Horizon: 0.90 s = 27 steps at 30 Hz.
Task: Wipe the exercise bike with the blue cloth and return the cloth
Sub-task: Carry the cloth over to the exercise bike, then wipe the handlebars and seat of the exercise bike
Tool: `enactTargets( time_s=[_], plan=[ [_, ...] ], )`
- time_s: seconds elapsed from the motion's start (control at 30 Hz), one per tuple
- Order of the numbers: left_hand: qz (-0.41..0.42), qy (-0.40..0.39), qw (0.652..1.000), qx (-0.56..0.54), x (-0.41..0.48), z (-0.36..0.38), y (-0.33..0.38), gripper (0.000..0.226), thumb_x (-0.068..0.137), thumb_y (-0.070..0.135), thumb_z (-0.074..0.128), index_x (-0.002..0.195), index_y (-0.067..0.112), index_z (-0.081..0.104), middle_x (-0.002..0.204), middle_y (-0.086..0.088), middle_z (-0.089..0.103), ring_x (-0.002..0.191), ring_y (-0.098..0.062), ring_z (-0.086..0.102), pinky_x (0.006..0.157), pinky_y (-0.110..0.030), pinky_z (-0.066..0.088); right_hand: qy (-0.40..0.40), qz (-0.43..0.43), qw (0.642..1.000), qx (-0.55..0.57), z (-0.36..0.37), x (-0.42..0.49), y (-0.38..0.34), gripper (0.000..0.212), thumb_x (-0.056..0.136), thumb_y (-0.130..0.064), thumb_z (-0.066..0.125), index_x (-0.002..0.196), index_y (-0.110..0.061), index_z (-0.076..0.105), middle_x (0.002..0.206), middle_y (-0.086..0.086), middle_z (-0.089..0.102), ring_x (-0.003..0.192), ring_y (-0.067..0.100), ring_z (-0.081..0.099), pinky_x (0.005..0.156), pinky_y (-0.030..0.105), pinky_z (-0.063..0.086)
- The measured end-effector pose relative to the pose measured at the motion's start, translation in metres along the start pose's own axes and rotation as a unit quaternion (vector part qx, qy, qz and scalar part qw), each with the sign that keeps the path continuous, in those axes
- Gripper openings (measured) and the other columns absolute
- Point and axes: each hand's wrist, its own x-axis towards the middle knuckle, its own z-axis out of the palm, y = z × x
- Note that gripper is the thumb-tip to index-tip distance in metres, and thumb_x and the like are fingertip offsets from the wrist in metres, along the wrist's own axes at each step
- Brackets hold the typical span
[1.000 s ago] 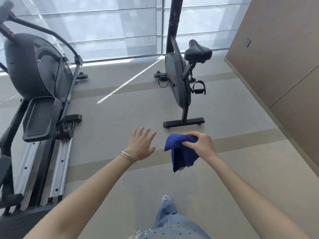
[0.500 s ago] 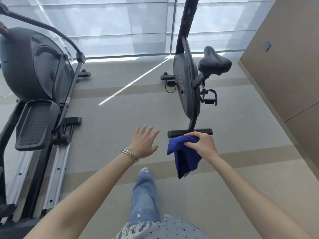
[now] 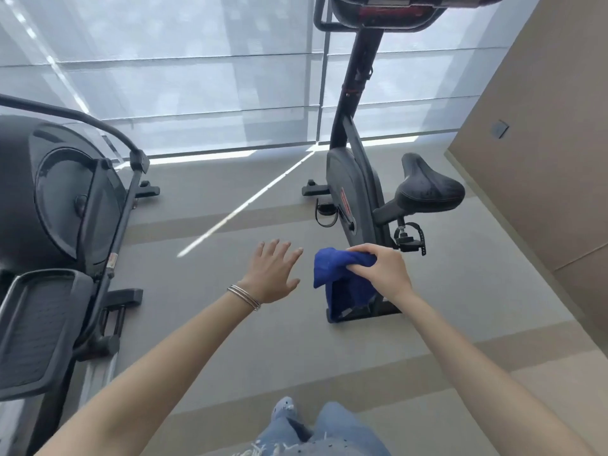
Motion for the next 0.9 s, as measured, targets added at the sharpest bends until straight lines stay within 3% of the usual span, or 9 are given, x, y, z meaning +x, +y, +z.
enactTargets(
  time_s=[0.3,0.47,0.63,0.9],
  plan=[
    [0.027,0.070,0.997,0.011,0.101,-0.047,-0.053,0.068,0.092,0.052,0.040,0.149,0.025,0.014,0.156,-0.007,0.019,0.144,-0.031,0.013,0.118,-0.048,0.011,0.058,-0.044,0.997,0.038,-0.030,0.117,-0.026,0.022,0.076,-0.022,0.074,0.094,-0.035,0.069,0.086,-0.020,0.069,0.086,-0.011,0.059,0.071,-0.002,0.041],
    [0.033,0.100,0.994,0.038,0.180,-0.077,-0.075,0.069,0.092,0.053,0.040,0.149,0.025,0.014,0.155,-0.007,0.020,0.144,-0.032,0.014,0.117,-0.048,0.010,0.069,-0.073,0.995,0.011,-0.052,0.201,-0.024,0.023,0.079,-0.023,0.072,0.101,-0.029,0.068,0.088,-0.019,0.066,0.083,-0.008,0.060,0.069,-0.002,0.043],
    [0.038,0.115,0.991,0.065,0.265,-0.126,-0.096,0.068,0.092,0.052,0.039,0.149,0.025,0.013,0.156,-0.007,0.018,0.144,-0.031,0.012,0.118,-0.048,0.009,0.112,-0.081,0.990,0.011,-0.090,0.288,-0.030,0.023,0.079,-0.023,0.072,0.102,-0.023,0.069,0.095,-0.008,0.069,0.088,0.007,0.061,0.074,0.008,0.042],
    [0.038,0.180,0.980,0.079,0.376,-0.194,-0.111,0.068,0.092,0.053,0.038,0.149,0.026,0.013,0.157,-0.006,0.019,0.145,-0.031,0.014,0.118,-0.049,0.009,0.171,-0.102,0.980,0.018,-0.150,0.394,-0.055,0.021,0.076,-0.020,0.074,0.095,-0.027,0.070,0.088,-0.015,0.068,0.081,-0.001,0.061,0.069,0.001,0.041]
  ],
)
